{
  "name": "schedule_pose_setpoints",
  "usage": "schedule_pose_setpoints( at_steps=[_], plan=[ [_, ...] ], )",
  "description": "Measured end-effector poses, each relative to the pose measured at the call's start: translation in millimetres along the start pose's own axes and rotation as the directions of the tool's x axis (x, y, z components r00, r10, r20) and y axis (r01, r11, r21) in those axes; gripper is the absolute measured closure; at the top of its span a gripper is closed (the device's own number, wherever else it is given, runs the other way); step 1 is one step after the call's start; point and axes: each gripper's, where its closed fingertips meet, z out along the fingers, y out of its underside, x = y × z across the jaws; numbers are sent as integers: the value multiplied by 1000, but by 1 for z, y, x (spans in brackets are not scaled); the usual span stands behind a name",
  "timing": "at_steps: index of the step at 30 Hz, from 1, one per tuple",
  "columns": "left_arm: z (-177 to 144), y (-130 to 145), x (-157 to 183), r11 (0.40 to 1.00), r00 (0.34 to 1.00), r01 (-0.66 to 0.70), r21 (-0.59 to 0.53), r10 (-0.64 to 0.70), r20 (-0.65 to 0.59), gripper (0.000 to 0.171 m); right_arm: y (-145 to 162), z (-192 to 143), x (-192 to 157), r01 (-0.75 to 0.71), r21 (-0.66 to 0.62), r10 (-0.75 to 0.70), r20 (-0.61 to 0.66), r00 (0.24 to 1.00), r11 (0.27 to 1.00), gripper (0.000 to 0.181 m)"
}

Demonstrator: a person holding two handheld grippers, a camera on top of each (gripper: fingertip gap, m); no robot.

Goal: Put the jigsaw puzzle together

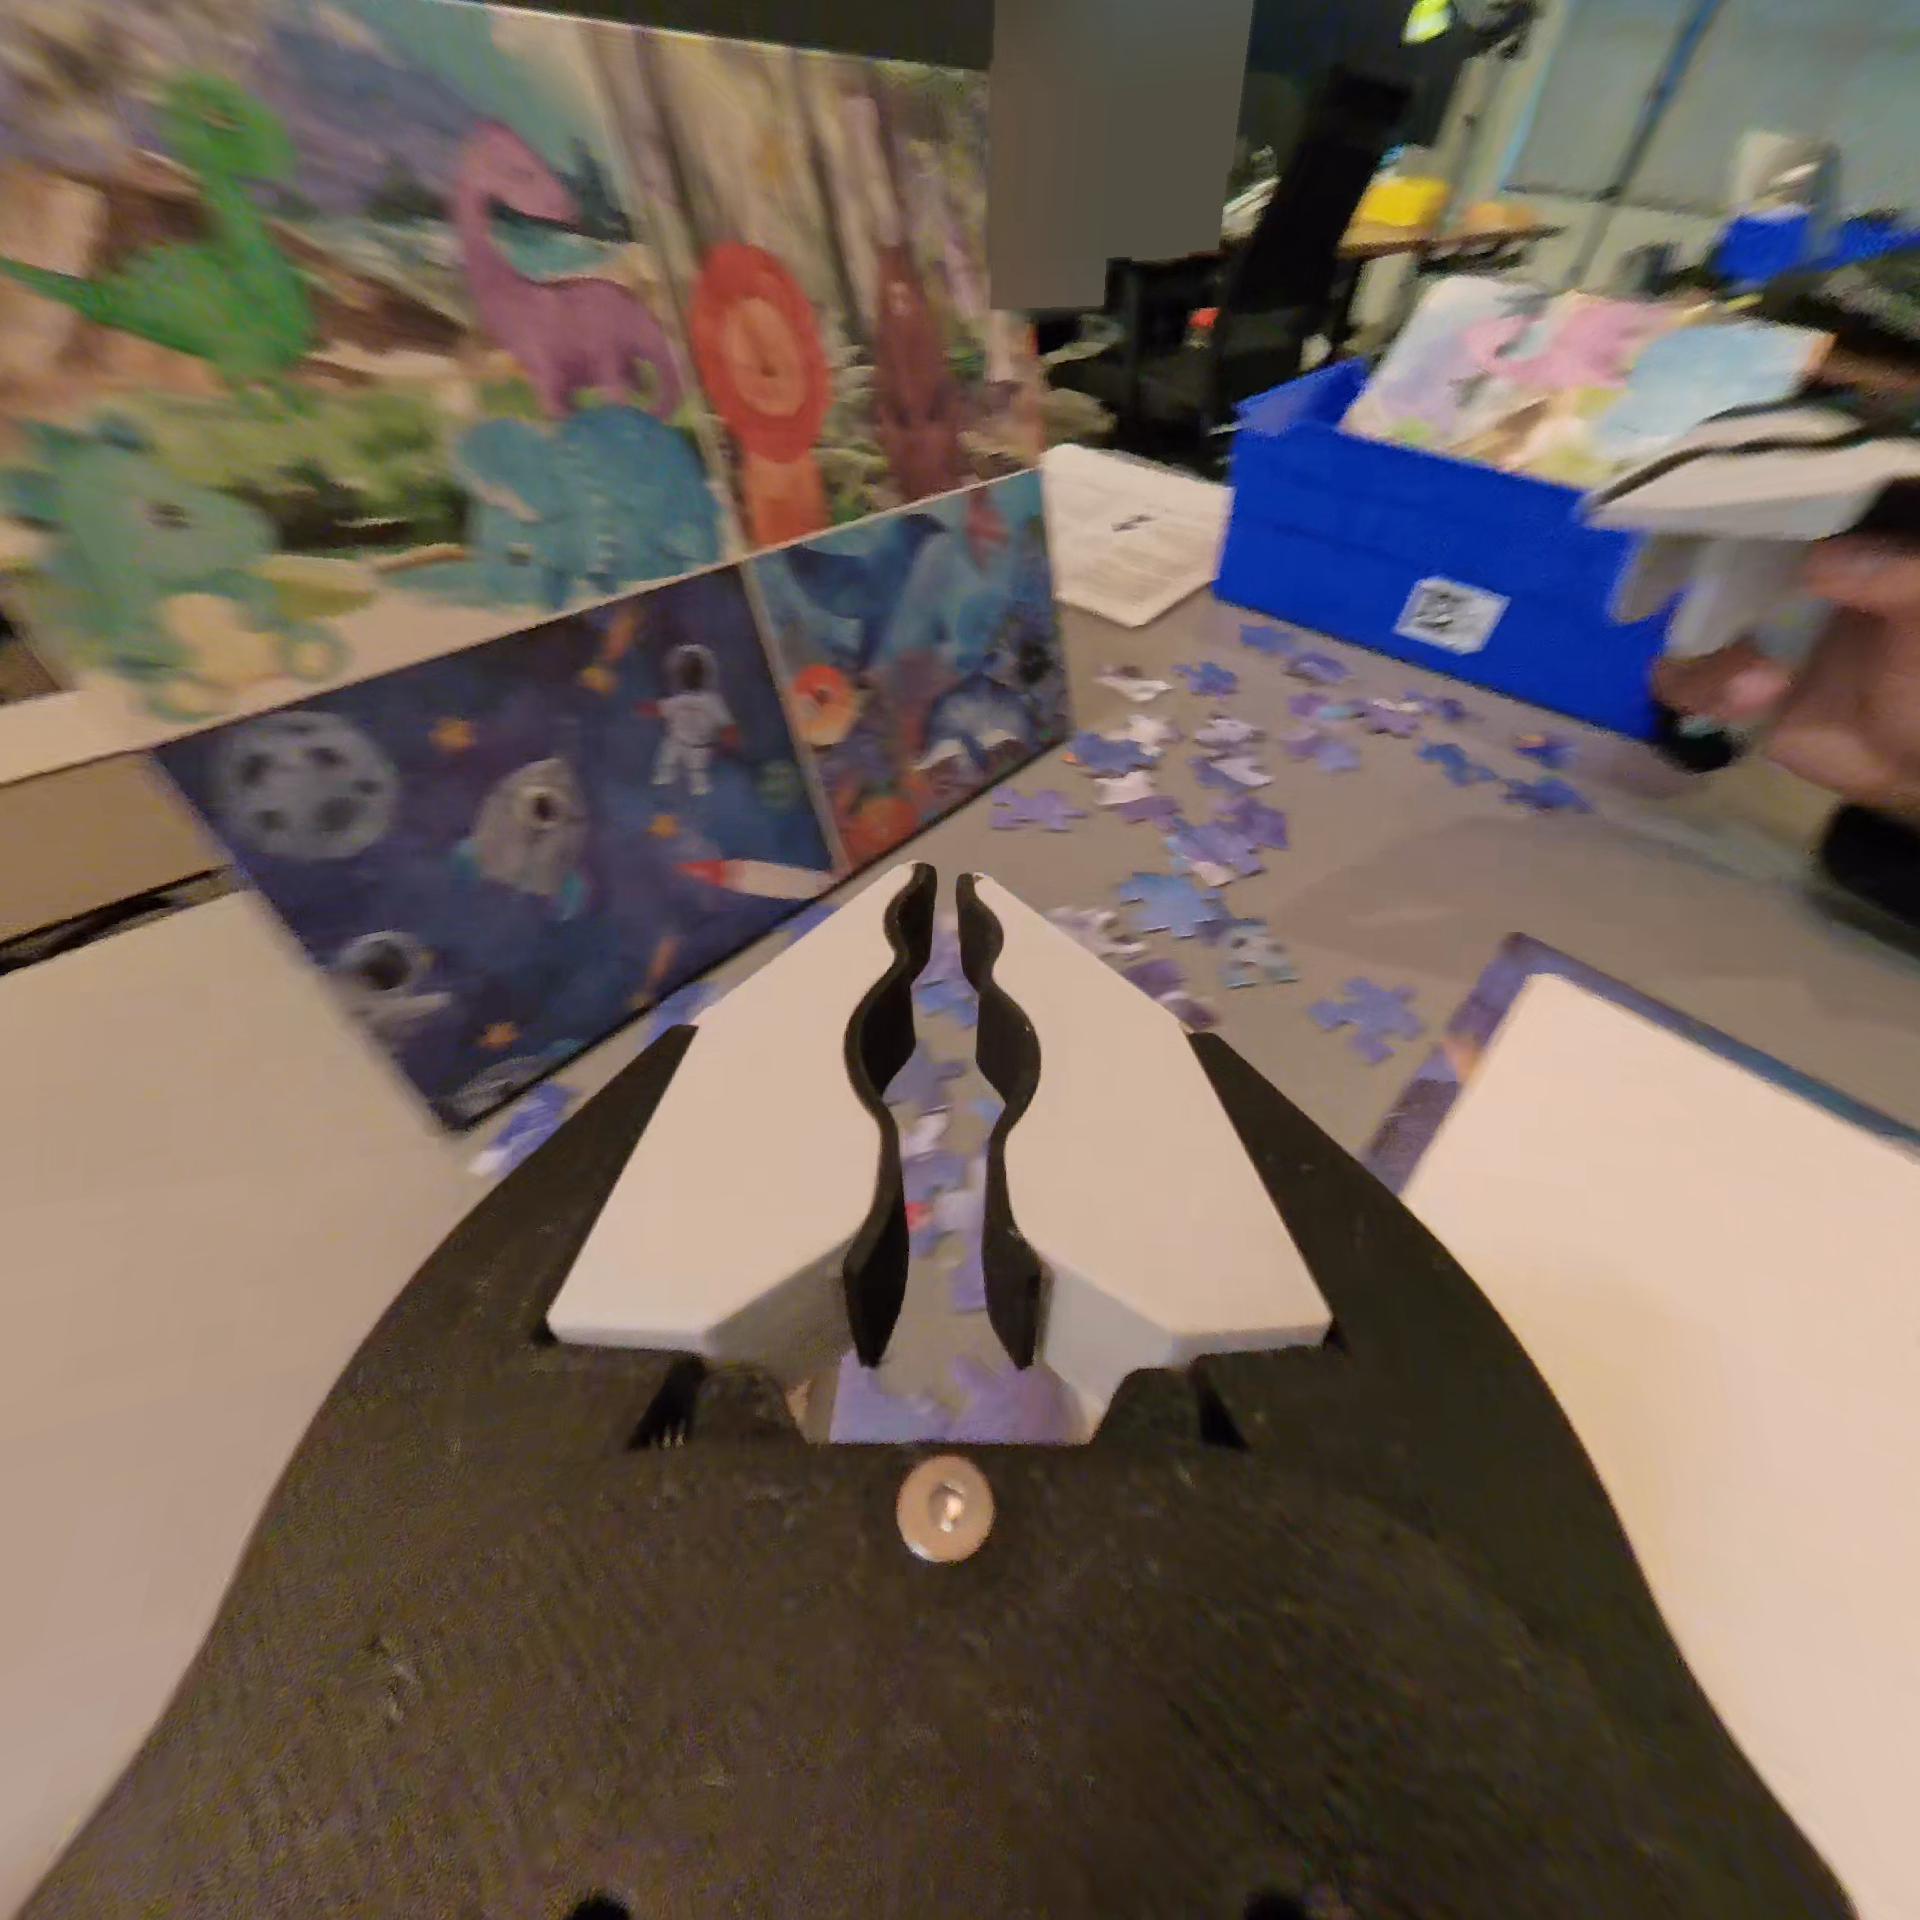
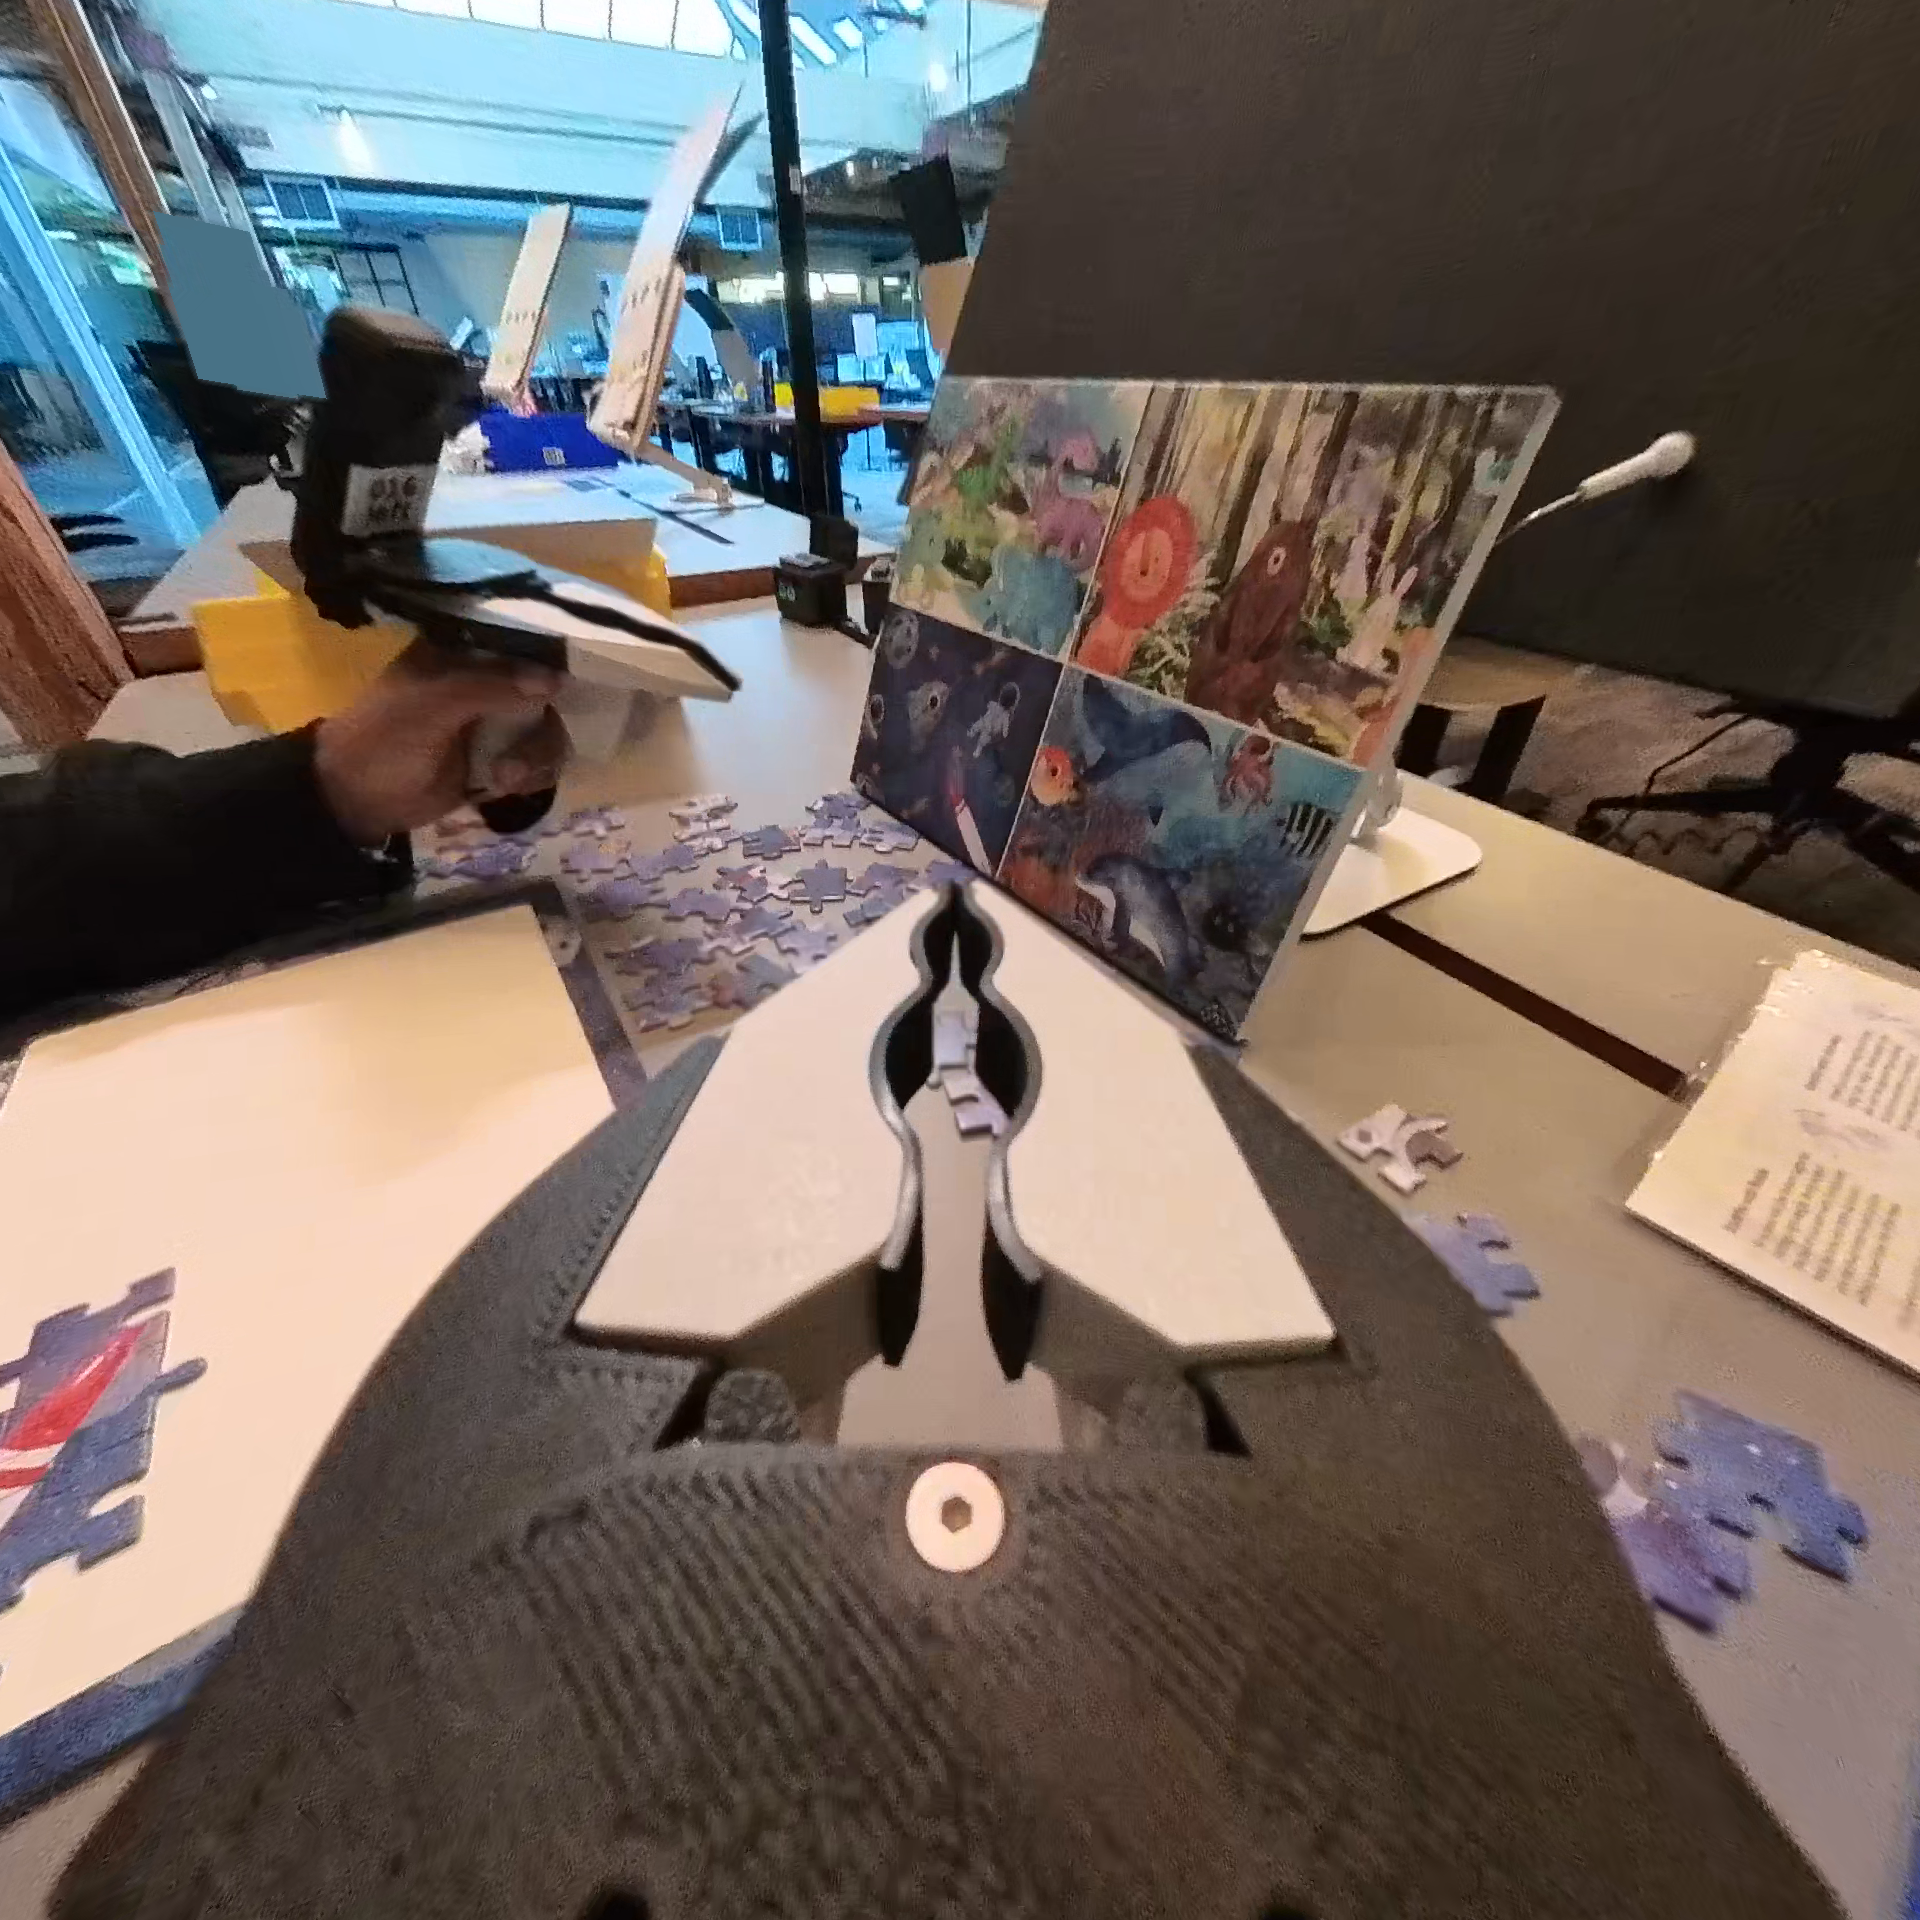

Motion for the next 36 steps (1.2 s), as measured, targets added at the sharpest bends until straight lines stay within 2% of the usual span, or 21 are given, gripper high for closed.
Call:
schedule_pose_setpoints(
  at_steps=[3, 9, 15, 20, 30, 34, 36],
  plan=[
    [-11, 7, -35, 998, 987, -40, -41, 45, 152, 170, -4, -3, 4, 15, 24, -14, -23, 1000, 1000, 181],
    [-25, -1, -52, 997, 984, 72, 40, -78, 158, 170, 3, 3, -4, 29, -21, -28, 3, 1000, 999, 181],
    [-46, -12, -70, 998, 964, 5, 62, -22, 266, 171, 13, 15, -15, 70, -69, -68, 24, 997, 995, 181],
    [-52, -17, -73, 989, 969, 85, 120, -111, 222, 170, 24, 19, -12, -9, -76, 13, 44, 999, 997, 181],
    [-52, -15, -76, 990, 967, 80, 120, -106, 231, 170, 29, 15, 1, -44, -68, 45, 4, 999, 997, 181],
    [-48, -12, -74, 987, 970, 108, 119, -131, 207, 170, 21, 10, 7, -67, -35, 66, -22, 998, 997, 181],
    [-48, -12, -73, 987, 971, 103, 120, -126, 203, 170, 9, 0, 18, -44, -4, 43, -93, 995, 999, 181]
  ],
)
